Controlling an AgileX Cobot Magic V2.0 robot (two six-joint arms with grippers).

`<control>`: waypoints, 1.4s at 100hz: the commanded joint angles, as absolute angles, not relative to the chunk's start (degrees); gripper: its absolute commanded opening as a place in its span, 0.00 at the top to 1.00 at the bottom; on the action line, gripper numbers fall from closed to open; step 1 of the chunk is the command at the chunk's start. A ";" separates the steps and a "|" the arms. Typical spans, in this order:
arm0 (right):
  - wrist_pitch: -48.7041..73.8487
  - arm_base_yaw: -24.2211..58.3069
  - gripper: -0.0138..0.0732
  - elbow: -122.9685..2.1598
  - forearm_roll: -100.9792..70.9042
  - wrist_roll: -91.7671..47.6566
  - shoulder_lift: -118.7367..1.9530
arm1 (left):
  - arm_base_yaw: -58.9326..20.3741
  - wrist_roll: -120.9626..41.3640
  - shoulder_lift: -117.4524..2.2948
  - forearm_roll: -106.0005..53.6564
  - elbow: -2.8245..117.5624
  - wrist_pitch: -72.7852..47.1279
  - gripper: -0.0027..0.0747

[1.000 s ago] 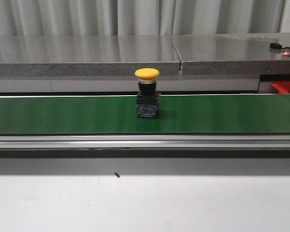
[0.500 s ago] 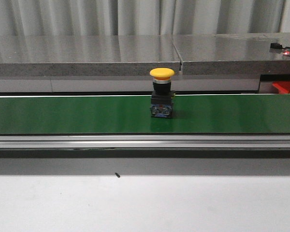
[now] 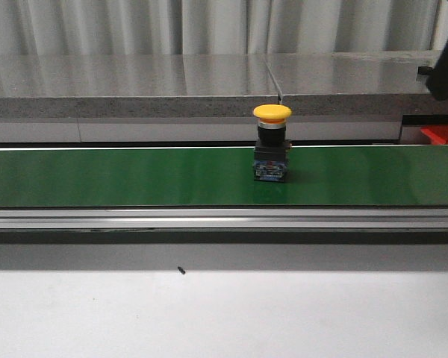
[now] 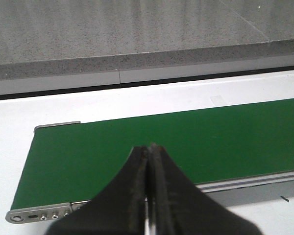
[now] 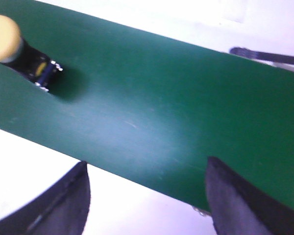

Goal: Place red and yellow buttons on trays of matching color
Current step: 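Move the right gripper back over the second yellow button on the belt, then lower the right gripper and grasp the second yellow button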

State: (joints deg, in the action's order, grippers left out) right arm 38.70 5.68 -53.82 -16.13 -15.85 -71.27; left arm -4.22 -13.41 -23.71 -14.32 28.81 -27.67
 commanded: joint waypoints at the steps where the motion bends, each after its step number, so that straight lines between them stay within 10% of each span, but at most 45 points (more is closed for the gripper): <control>1: 37.67 8.01 0.26 -58.45 -17.02 -16.63 -72.09 | -4.67 -13.12 -24.11 -15.26 30.38 -23.52 0.99; 107: 39.42 18.28 0.27 -75.13 -15.14 -18.02 -95.37 | -4.67 -13.12 -24.11 -15.26 30.38 -23.52 0.99; 140: 43.20 18.15 0.60 -76.68 -10.99 -14.13 -95.75 | -4.67 -13.12 -24.11 -15.26 30.38 -23.52 0.99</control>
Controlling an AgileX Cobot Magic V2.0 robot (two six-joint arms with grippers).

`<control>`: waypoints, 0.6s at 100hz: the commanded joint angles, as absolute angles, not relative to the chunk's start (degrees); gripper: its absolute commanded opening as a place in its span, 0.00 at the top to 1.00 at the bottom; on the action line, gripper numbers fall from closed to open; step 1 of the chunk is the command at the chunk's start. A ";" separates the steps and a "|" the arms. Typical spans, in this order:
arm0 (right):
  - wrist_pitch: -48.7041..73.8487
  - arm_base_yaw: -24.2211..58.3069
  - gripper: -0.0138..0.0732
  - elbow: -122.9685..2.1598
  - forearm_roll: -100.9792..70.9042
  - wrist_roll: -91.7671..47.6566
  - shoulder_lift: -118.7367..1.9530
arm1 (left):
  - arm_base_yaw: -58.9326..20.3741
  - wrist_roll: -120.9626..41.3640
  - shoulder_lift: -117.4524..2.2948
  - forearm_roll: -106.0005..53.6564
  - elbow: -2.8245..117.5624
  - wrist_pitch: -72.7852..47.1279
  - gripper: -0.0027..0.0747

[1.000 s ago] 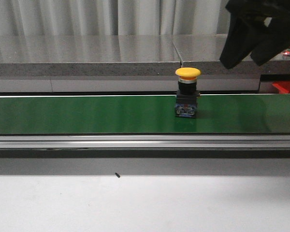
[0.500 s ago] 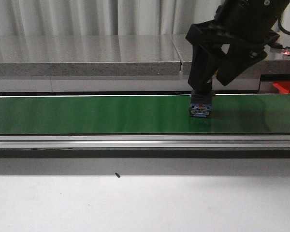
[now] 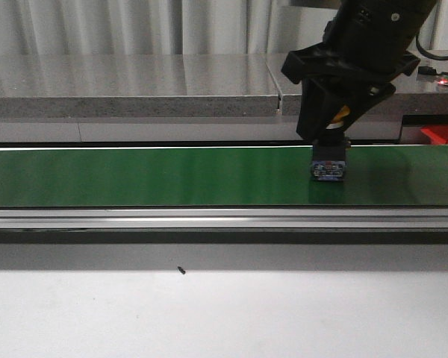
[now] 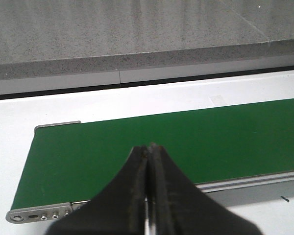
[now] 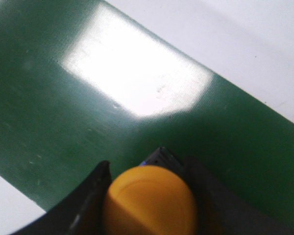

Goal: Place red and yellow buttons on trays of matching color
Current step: 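Lower the right gripper and grasp the second yellow button, then lift the yellow button over the yellow tray and open the right gripper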

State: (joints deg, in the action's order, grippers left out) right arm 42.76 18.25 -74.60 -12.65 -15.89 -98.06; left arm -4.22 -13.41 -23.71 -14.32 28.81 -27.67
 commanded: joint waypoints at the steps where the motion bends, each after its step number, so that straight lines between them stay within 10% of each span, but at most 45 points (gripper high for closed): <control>1: 43.49 18.15 0.61 -76.68 -10.86 -14.01 -95.75 | -4.67 -13.12 -24.11 -15.26 30.38 -23.52 0.99; 60: 57.08 2.62 0.67 -76.56 -10.59 -11.94 -82.15 | -4.67 -13.12 -24.11 -15.26 30.38 -23.52 0.99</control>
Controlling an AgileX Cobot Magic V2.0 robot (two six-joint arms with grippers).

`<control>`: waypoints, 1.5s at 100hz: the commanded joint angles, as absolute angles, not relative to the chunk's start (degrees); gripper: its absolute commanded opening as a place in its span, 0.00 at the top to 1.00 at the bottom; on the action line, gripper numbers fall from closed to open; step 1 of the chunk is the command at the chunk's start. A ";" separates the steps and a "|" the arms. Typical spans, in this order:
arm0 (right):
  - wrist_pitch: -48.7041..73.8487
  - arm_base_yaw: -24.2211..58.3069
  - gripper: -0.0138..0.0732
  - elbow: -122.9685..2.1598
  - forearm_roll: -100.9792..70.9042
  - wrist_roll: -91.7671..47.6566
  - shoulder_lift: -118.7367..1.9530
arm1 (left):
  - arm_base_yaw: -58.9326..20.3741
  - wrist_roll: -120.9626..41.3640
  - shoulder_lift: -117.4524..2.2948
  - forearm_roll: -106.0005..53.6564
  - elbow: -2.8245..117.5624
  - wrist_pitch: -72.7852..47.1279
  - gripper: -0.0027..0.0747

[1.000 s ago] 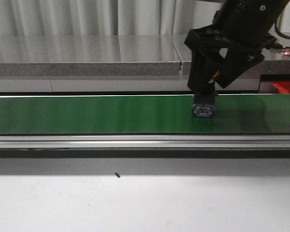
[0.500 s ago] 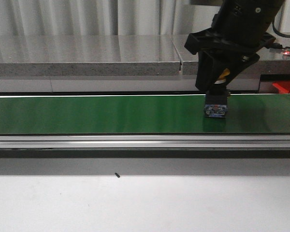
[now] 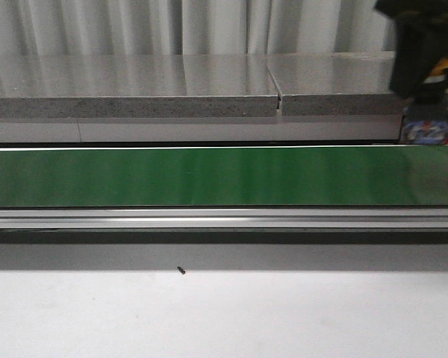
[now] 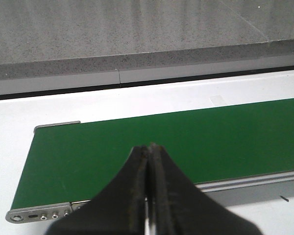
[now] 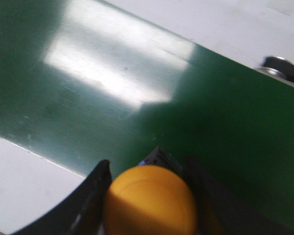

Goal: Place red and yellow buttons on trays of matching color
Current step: 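Lift the yellow button over the yellow tray and open the right gripper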

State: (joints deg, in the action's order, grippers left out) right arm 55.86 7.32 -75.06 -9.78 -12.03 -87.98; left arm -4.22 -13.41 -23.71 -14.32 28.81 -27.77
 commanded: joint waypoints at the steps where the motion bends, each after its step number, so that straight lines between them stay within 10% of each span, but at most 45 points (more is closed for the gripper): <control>1: 57.21 1.70 0.67 -76.56 -10.72 -11.94 -81.55 | -4.67 -13.12 -24.11 -15.26 30.38 -23.52 0.99; 57: 57.75 -36.55 0.67 -75.71 -19.61 -16.09 -78.17 | -4.67 -13.12 -24.11 -15.26 30.38 -23.52 0.99; 150: 47.16 -45.11 0.67 -69.00 -20.05 -19.01 -94.65 | -4.67 -13.12 -24.11 -15.26 30.38 -23.52 0.99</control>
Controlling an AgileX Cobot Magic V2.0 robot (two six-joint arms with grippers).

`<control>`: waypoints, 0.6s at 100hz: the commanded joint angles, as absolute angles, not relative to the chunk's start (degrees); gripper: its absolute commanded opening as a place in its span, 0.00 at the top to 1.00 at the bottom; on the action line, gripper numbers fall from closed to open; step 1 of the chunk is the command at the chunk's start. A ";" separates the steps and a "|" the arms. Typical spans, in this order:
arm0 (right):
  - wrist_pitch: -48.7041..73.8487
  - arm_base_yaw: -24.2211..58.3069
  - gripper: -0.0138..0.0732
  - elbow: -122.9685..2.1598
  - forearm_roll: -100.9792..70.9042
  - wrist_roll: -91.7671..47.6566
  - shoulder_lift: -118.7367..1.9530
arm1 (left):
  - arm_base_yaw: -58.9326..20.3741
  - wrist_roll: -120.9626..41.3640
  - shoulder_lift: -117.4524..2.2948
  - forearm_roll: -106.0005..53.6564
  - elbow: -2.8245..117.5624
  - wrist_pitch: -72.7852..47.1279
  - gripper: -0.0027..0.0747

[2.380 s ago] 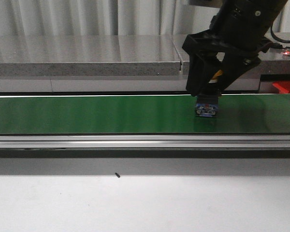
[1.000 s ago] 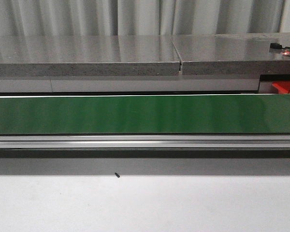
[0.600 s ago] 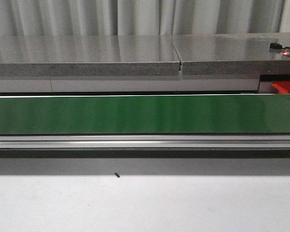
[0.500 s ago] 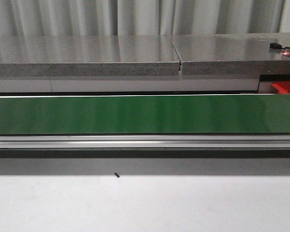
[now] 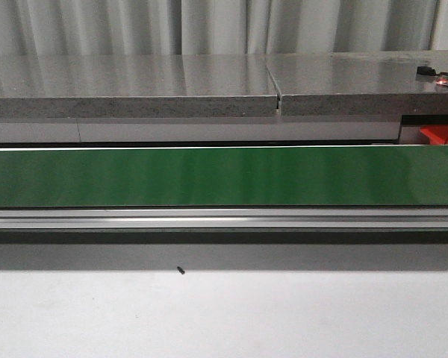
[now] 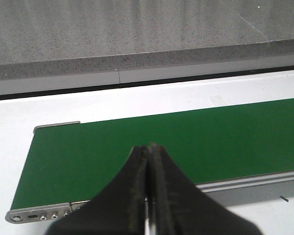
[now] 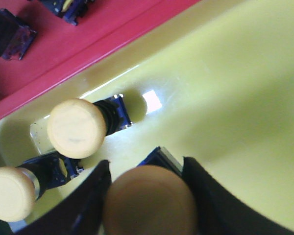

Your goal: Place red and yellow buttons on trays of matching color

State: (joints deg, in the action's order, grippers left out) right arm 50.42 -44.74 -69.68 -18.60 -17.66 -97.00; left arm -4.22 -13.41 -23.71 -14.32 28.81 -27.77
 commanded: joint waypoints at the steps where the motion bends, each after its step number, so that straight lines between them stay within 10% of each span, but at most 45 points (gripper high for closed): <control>1: 46.87 -45.11 0.67 -68.66 -20.05 -19.08 -94.65 | -4.67 -13.12 -24.11 -15.26 30.38 -23.52 0.99; 60: 40.63 -44.94 0.67 -62.65 -20.88 -20.12 -94.74 | -4.67 -13.12 -24.11 -15.26 30.38 -23.52 0.99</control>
